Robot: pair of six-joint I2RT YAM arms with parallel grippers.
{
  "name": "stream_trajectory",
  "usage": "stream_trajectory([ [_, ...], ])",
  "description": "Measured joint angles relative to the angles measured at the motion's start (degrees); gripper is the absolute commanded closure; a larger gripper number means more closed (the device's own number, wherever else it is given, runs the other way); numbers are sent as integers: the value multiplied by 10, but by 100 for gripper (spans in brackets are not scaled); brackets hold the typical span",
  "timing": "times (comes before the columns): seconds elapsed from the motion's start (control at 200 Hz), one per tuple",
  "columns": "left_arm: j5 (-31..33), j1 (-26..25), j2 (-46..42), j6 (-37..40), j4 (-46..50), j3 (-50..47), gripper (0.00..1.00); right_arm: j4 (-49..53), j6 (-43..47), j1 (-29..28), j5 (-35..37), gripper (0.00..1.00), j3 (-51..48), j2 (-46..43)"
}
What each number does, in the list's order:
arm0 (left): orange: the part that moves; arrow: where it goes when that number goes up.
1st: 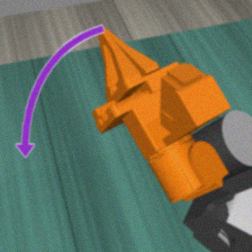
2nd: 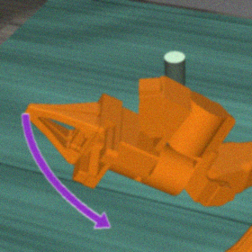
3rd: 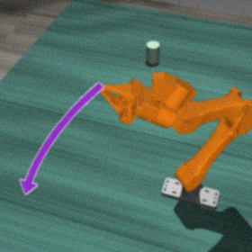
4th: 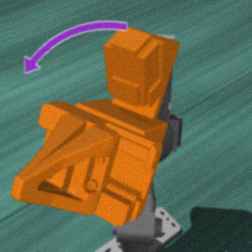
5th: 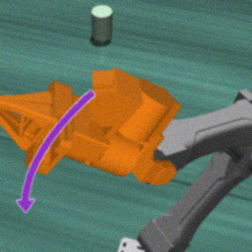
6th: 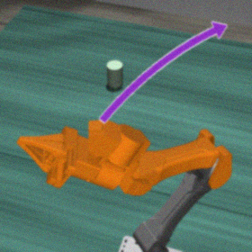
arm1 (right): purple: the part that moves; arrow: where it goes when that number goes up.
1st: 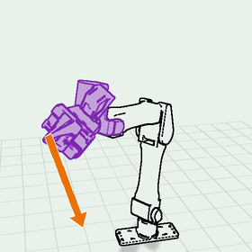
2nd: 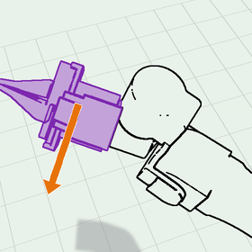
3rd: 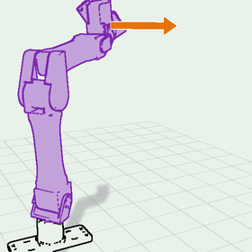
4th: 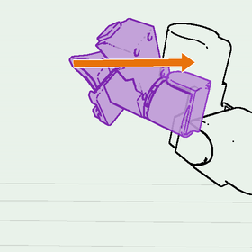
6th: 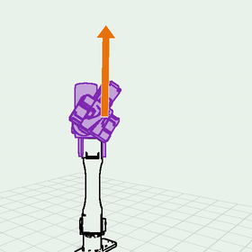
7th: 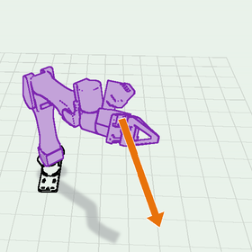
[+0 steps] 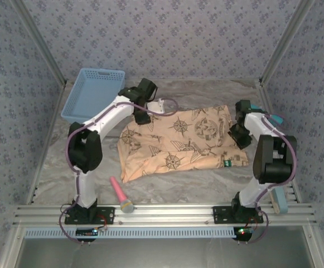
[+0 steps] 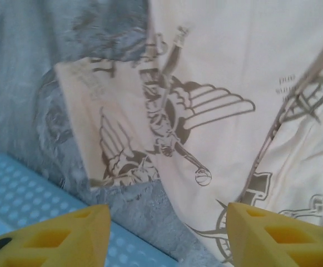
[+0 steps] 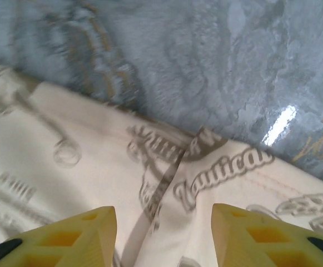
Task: Fold the inside-out t-shirt
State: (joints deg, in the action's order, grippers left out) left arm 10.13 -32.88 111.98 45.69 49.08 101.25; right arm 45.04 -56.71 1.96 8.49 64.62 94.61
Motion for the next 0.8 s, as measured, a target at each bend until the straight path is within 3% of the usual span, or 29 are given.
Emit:
stream_trajectory([
  [0.115,-56,-12,-71,-178,14,-36,51,10,44,-60,33,47,-14,-73],
  [0.255,-169,-20,-198,-398,16,-191,64,15,85,-154,33,52,-59,-141],
  [0.37,-227,-20,-221,-516,18,-303,70,10,88,-189,13,56,-116,-147],
  [0.53,-251,-28,-200,-589,5,-363,71,-9,92,-195,3,59,-163,-144],
  [0.8,-185,-53,-122,-570,48,-400,75,-40,112,-191,12,60,-230,-115],
])
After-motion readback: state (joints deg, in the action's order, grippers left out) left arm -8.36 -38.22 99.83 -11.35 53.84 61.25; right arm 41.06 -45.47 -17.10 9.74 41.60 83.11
